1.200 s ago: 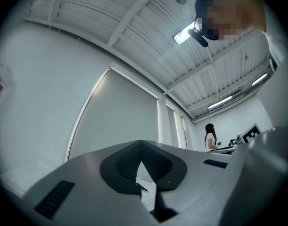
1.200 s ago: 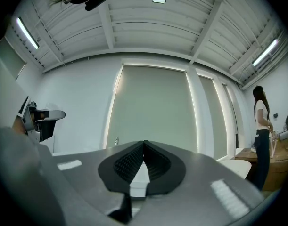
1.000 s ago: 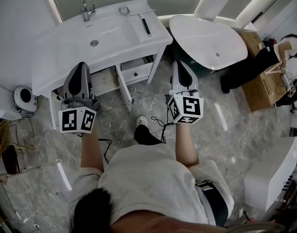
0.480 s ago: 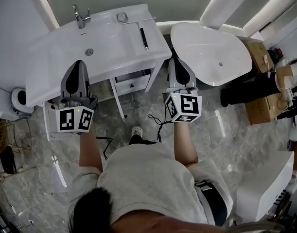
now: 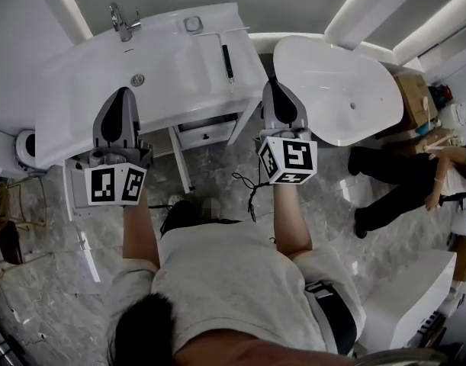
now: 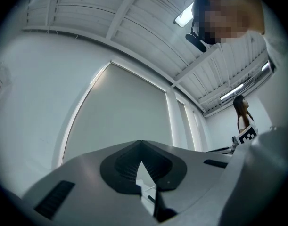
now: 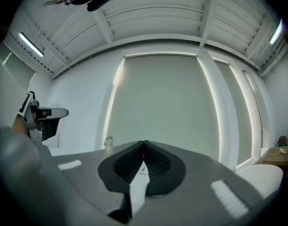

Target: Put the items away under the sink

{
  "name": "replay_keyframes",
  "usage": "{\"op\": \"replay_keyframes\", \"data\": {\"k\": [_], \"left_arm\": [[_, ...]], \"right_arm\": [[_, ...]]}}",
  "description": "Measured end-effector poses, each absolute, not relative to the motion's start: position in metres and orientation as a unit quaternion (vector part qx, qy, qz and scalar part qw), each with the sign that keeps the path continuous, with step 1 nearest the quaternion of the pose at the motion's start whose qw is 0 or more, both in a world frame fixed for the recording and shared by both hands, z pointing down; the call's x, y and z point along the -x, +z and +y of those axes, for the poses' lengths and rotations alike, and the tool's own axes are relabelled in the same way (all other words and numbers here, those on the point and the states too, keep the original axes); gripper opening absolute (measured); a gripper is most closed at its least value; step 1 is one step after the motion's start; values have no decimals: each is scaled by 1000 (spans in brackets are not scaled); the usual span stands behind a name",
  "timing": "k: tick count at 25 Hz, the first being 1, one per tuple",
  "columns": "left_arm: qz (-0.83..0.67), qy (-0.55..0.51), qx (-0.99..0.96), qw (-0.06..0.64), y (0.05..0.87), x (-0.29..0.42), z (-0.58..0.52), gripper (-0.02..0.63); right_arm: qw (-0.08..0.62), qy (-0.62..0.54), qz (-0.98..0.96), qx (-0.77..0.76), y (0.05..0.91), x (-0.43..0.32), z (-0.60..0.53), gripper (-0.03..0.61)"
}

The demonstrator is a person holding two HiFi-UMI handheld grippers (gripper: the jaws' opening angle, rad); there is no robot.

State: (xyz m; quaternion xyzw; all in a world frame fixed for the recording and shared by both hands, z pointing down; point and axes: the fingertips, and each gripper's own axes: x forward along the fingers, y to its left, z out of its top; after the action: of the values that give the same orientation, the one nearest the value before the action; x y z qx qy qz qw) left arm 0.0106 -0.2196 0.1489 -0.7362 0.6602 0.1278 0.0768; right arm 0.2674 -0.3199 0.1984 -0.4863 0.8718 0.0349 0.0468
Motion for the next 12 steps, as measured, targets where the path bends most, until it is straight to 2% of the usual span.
{"op": "replay_keyframes", "data": {"k": [12], "left_arm": [[635,117,762,56,164,25,-298,6]], "right_arm": [[14,0,867,499,225,-228,-389,12]]}}
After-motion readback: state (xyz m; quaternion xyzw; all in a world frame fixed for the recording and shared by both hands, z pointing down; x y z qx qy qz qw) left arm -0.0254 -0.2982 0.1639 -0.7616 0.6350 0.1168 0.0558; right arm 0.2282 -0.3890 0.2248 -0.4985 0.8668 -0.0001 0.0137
